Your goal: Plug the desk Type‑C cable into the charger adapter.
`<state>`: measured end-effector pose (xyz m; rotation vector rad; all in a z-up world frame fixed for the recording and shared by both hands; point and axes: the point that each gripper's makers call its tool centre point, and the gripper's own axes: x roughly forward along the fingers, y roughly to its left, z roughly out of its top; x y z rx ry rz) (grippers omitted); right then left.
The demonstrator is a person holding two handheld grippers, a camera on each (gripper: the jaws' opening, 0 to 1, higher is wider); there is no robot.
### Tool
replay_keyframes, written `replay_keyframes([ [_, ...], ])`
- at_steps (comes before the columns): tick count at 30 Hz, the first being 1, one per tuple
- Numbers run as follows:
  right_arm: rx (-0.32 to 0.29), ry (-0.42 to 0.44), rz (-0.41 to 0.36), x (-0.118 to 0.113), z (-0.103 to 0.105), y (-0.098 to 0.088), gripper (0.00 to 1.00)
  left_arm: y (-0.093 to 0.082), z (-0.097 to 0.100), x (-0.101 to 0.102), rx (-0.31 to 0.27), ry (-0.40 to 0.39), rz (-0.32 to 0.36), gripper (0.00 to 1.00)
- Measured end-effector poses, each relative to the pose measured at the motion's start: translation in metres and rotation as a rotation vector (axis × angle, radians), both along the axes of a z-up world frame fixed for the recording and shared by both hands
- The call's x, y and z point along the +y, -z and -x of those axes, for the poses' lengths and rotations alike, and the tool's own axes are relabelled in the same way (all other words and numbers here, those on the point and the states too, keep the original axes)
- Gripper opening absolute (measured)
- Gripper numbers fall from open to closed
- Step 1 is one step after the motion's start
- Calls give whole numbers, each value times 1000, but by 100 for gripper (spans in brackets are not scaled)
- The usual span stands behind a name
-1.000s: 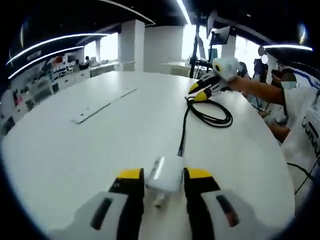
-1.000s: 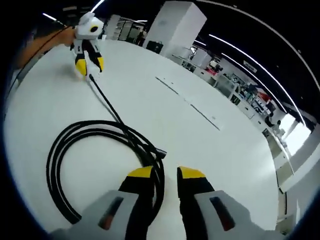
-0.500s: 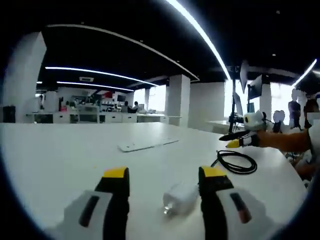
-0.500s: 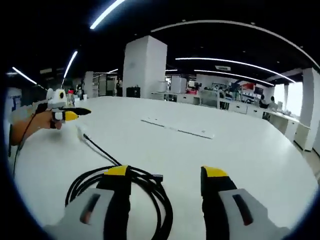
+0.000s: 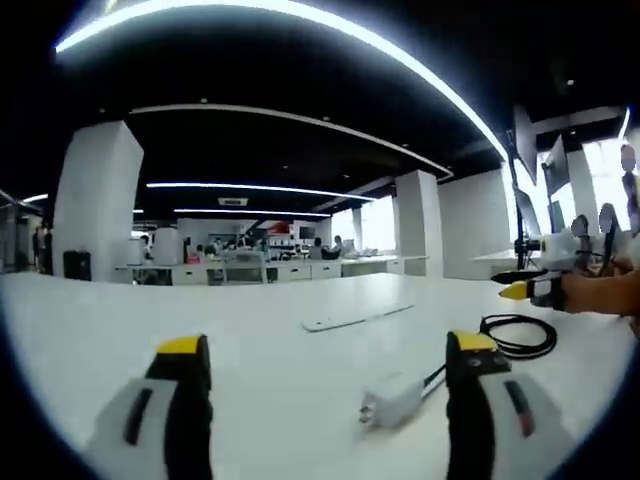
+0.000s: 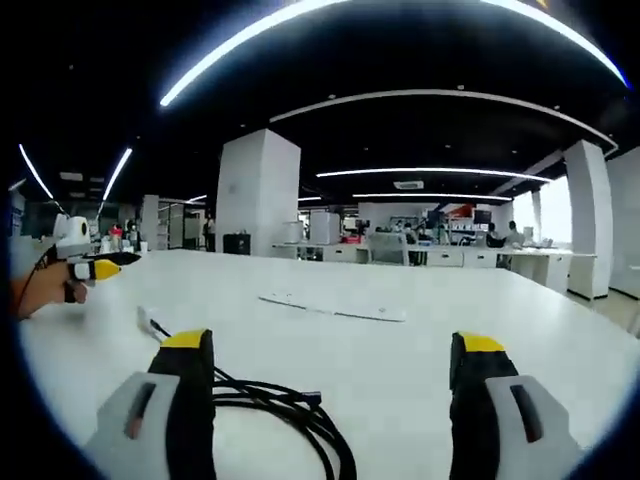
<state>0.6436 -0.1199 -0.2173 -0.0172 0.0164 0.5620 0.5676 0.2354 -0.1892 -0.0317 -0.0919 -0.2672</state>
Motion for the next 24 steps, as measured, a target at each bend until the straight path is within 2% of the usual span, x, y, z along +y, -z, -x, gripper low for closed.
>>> replay_keyframes([
  [3,6,13,-10,-1,1,0,100,-4,8,3,-28,-13,13,100],
  [10,2,24,-19,-5,21,-6,100,-4,16,10,-11,-17,25,99],
  [14,-7,38,-33,-15,37,-12,100,-3,36,9,-7,-15,16,99],
  [19,-28,44,-37,-20,74,-15,100,-1,65,6,-10,-11,24,98],
  [21,-44,53,-41,-23,85,-18,100,-1,76,2,1,11,64,99],
  [24,-50,61,-34,-24,106,-17,100,1,93,-1,19,14,75,99],
])
